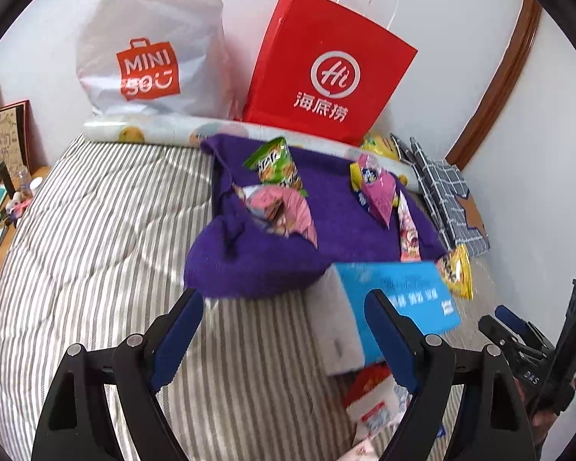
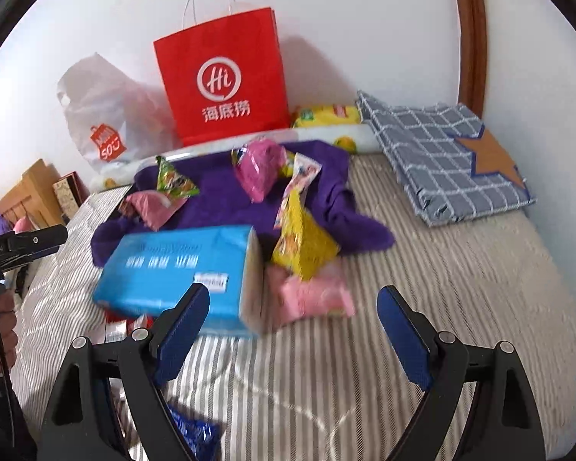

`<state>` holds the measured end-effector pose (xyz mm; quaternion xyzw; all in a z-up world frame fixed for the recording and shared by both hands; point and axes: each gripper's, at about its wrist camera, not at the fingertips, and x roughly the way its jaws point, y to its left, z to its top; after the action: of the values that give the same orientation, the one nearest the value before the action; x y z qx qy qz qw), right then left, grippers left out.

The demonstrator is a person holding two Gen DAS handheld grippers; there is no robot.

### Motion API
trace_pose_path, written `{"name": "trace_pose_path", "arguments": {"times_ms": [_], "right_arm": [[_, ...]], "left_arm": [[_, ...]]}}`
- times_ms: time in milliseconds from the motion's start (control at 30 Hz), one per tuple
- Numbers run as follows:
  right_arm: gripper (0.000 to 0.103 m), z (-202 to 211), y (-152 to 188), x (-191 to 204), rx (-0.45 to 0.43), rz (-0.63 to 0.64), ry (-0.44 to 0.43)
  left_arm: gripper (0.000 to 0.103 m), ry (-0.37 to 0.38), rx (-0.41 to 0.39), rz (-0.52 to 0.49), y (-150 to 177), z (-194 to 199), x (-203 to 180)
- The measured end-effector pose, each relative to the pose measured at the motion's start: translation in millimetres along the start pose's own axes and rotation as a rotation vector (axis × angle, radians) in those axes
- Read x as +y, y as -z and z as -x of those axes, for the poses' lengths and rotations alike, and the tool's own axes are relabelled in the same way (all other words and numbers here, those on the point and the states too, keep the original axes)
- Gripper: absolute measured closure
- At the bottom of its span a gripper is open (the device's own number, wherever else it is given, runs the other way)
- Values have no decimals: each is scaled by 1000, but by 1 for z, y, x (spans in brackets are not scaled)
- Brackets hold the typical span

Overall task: Organize snacks
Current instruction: 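Move both tools back toward the remaining snacks beside the tissue box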

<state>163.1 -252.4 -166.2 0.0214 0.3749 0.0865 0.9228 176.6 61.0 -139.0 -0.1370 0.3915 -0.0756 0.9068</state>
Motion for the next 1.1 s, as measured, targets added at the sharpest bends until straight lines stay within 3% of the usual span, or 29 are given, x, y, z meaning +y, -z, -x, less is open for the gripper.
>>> {"name": "trace_pose_path", "arguments": {"times_ms": [300, 700, 1000, 1100], "right_arm": [[22, -28, 3, -13, 40, 22, 41], [27, -79, -6, -23, 159, 52, -71], [55, -72, 0, -21, 137, 107, -79], [56, -59, 5, -24, 133, 96, -76]], "left_arm": [[18, -24, 25, -8, 14, -1, 4], [18, -36, 58, -11, 13, -23, 7], [18, -30, 69, -10, 17, -26, 7], [18, -20, 65, -14, 19, -22, 5]]}}
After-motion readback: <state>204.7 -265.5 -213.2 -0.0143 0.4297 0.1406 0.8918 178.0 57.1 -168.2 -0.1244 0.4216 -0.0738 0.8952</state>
